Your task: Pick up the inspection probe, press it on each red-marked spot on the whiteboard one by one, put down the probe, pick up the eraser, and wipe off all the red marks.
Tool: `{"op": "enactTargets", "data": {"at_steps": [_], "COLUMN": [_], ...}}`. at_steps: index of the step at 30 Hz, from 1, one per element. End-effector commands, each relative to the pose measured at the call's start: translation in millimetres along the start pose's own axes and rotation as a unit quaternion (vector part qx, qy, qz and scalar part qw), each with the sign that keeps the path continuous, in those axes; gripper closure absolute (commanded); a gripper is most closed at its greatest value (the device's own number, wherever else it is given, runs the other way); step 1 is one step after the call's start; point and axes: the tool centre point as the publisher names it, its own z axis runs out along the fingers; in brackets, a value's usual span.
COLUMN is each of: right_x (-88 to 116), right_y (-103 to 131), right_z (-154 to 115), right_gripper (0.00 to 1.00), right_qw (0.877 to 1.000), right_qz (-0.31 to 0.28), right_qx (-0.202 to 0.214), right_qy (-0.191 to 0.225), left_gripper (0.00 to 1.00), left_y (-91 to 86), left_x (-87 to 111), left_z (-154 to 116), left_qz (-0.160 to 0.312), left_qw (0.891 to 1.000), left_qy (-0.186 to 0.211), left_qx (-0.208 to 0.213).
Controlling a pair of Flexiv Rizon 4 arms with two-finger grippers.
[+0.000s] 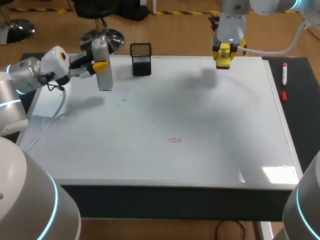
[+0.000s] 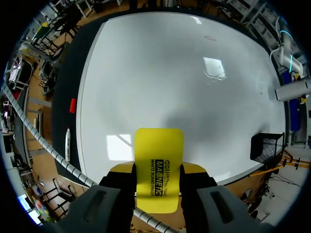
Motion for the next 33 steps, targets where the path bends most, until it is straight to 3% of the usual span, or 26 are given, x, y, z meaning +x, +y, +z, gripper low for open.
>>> {"op": "enactTargets", "data": {"at_steps": [1,12,21,33], "right_x": [-14,-58,-100,-150], "right_y": [20,96,159,227], "right_z": [-1,-6,0,24], "right_gripper": [1.0,1.0,1.0,1.0], "right_qw": [1.0,0.997,0.996,0.995], "right_qz": [-0.016,-0.073,-0.081,-0.077], "right_qx": [0.004,0.024,0.045,0.037], "right_qy": [0.006,0.006,-0.012,-0.048], "left_gripper": [1.0,1.0,1.0,1.0], "left_y": [-0.8,-0.8,-0.8,-0.8], "left_x": [0.4,0.4,0.4,0.4], "left_z": [1,1,1,1], "left_qz": [0.001,0.001,0.001,0.001], "left_qw": [1.0,1.0,1.0,1.0], "left_qy": [-0.001,-0.001,-0.001,-0.001], "left_qx": [0.0,0.0,0.0,0.0]}}
